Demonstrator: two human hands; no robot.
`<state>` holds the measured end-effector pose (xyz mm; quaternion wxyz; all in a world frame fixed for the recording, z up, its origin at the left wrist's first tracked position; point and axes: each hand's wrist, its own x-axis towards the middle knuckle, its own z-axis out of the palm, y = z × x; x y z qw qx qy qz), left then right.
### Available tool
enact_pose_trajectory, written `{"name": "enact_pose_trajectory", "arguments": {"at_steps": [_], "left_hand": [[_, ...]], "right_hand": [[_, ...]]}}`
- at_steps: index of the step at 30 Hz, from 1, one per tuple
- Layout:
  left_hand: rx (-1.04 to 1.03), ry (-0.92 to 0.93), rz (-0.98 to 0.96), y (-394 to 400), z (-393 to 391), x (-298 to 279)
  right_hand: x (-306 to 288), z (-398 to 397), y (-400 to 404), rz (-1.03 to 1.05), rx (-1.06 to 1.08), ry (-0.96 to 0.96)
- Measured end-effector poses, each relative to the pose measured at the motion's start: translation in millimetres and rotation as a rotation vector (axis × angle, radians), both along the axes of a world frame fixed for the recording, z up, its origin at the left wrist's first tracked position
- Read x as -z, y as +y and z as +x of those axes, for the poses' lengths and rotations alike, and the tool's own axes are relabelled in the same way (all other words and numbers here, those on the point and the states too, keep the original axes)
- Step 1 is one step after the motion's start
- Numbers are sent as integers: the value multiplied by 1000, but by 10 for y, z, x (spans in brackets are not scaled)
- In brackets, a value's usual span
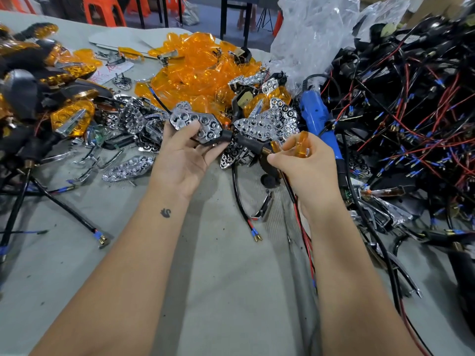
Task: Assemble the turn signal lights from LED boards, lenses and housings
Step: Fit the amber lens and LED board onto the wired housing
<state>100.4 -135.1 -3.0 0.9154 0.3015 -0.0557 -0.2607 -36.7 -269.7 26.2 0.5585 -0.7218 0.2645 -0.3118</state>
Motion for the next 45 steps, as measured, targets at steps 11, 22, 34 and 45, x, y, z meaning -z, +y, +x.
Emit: {"name": "enact_pose_trajectory", "arguments": {"at_steps": [11,22,34,45], "left_hand": [[176,-152,-48,11,-49,-9],[210,-204,48,17,-63,-61],[133,-278,83,61,-40,-90],[-52,-111,82,31,32,-43]], "right_hand": [[66,7,-47,-152,94,25],[68,-62,-230,-95,154,-11],[51,-120,-247,-64,25,-6],[66,-123,-173,-273,70,248]]}}
